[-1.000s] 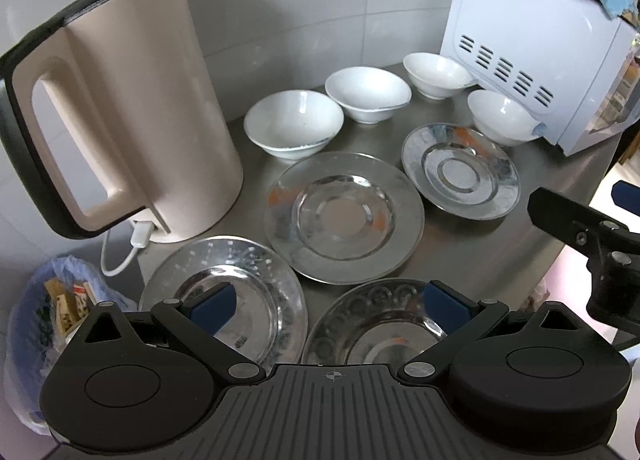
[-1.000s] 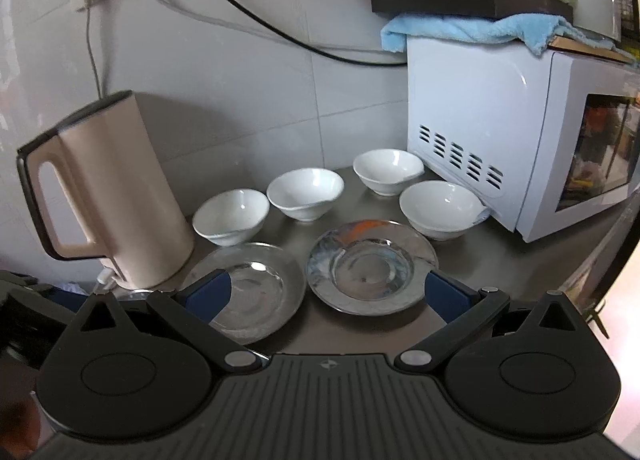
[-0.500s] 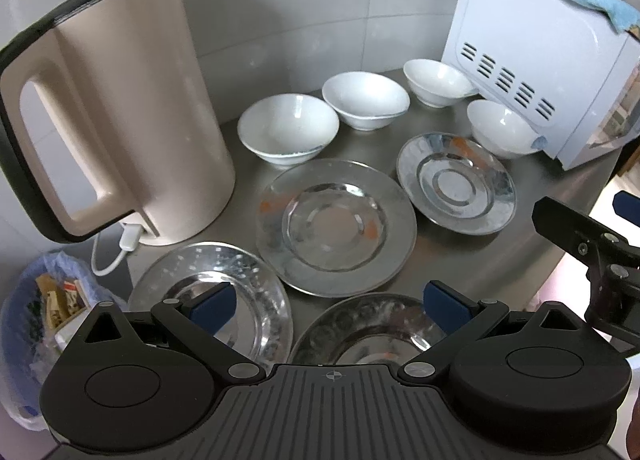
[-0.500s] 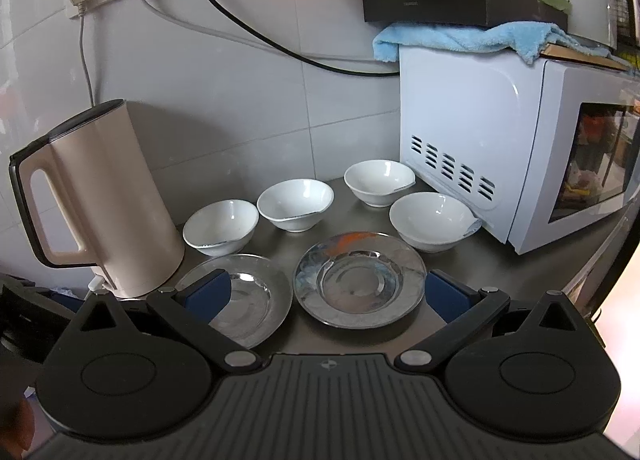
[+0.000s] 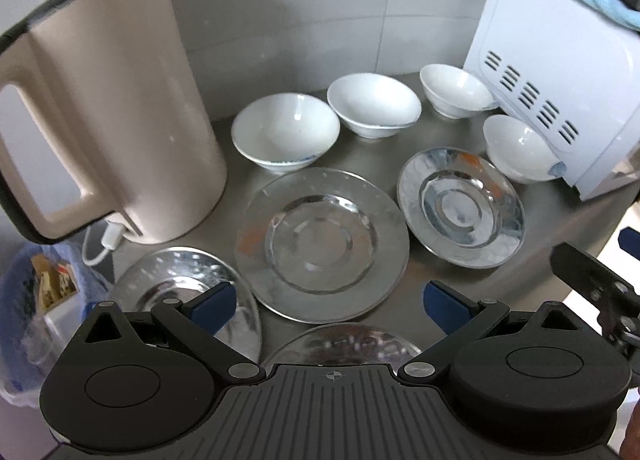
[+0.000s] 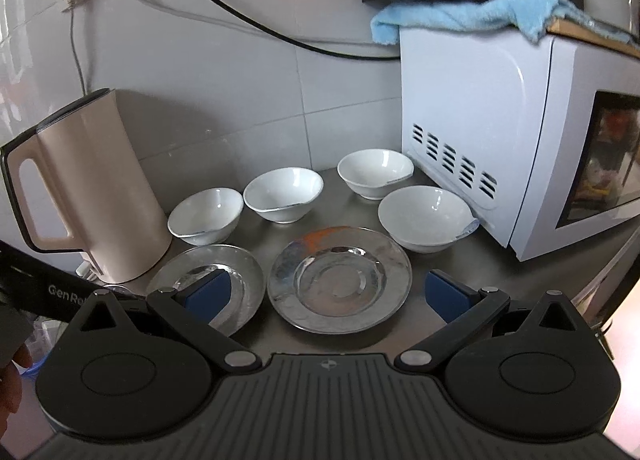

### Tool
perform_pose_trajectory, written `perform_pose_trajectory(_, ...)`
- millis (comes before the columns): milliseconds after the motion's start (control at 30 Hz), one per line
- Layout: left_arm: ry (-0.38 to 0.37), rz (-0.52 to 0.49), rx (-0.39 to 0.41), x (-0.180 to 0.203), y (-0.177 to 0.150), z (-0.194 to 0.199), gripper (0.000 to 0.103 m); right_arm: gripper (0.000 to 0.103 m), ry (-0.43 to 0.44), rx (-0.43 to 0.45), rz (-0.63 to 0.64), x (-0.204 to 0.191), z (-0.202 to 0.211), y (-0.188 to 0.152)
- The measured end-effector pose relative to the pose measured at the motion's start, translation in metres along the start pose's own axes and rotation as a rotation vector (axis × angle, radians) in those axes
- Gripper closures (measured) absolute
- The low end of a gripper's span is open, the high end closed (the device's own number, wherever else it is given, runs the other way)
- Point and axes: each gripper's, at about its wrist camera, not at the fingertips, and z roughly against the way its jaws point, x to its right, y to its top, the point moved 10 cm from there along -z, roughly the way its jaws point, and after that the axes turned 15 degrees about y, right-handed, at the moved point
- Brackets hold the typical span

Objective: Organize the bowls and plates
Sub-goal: 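Move left tool to a white bowl by the microwave while right tool approaches another bowl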

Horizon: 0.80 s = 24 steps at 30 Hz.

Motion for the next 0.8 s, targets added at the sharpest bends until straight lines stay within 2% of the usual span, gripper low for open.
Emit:
perform_pose_trajectory(167, 0.024, 0.011, 0.001, 0.020, 0.010, -0.005, 0.000, 0.000, 0.041, 0.004, 0.005, 0.022, 0.002, 0.001)
perform_pose_trajectory(367, 0.024, 0.010, 0.045, 0.048, 0.023, -0.002, 0.000, 0.000, 0.050, -0.005, 0.007, 0.062, 0.005, 0.001)
perform_pose_trajectory(500, 0.026, -0.008, 0.108, 0.067, 0.034, 0.008, 0.000, 0.000, 0.070, 0.001, -0.031, 0.089, 0.005, 0.003)
perform_pose_trajectory(700, -0.033, -0.039, 0.175, 0.091, 0.053, 0.014, 0.000, 0.002, 0.105, 0.042, -0.089, 0.114, 0.004, 0.009)
perform_pose_trajectory(800, -0.053, -0.063, 0.172, 0.103, 0.065, 0.002, 0.000, 0.010, 0.115, 0.037, -0.094, 0.119, -0.002, 0.013)
